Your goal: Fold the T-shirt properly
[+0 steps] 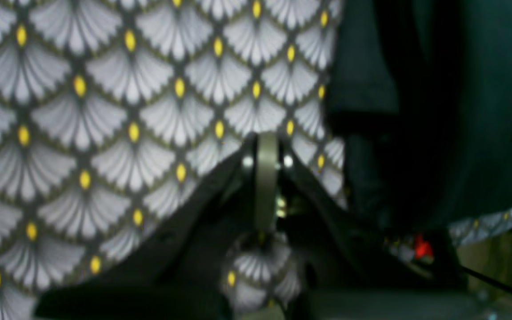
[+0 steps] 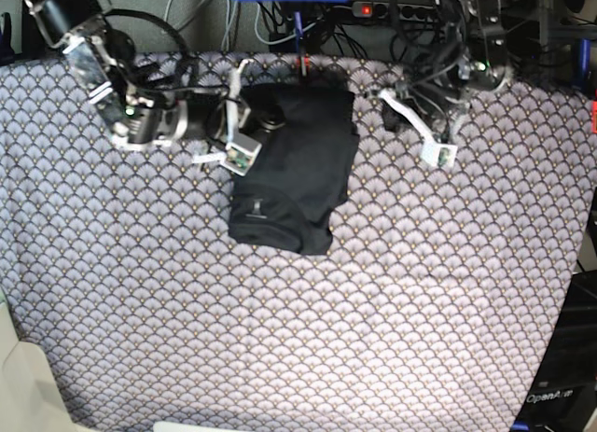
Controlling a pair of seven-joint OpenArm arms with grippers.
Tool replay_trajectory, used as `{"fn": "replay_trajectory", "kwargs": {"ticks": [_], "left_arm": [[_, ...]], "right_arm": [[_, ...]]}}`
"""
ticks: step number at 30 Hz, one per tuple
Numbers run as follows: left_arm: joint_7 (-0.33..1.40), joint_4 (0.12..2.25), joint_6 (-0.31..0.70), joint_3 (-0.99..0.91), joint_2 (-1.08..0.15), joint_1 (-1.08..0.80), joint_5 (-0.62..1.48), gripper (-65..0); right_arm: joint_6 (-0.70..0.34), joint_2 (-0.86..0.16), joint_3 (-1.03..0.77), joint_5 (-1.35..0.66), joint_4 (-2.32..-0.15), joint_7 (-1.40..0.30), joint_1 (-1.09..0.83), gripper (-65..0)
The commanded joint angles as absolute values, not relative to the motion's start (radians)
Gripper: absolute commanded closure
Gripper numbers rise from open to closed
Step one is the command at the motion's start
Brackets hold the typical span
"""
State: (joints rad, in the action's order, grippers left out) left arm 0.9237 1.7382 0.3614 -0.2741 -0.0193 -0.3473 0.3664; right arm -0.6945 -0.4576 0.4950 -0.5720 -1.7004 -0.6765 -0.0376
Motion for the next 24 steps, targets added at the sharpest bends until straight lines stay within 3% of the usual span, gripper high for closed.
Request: {"fn": "replay_trajectory", "kwargs": {"ticks": [1, 6, 13, 17, 24], "left_arm": [[0.901, 1.781, 0.364, -0.275, -0.024, -0.340, 0.381, 0.0], [0.901, 1.888, 0.364, -0.277, -0.059, -0.387, 0.389, 0.0], [0.901, 1.963, 0.364, -0.277, -0.136, -0.490, 0.383, 0.0], [0.891, 1.971, 0.371, -0.277, -0.176, -0.545, 0.383, 0.0], [0.891, 1.991, 0.372, -0.275, -0.211, -0.605, 0.381, 0.0]], "right_arm": [[-0.698, -0.472, 0.486, -0.595, -1.755, -0.668, -0.039, 0.0], [-0.698, -0.526, 0.475, -0.595, -1.902, -0.723, -0.079, 0.0], [-0.698, -0.648, 0.394, -0.595, -1.917, -0.714, -0.193, 0.0], [-0.698, -0.713, 0.266, -0.595, -1.917, -0.659, -0.334, 0.0], [-0.698, -0.725, -0.038, -0.595, -1.914, -0.616, -0.627, 0.0]]}}
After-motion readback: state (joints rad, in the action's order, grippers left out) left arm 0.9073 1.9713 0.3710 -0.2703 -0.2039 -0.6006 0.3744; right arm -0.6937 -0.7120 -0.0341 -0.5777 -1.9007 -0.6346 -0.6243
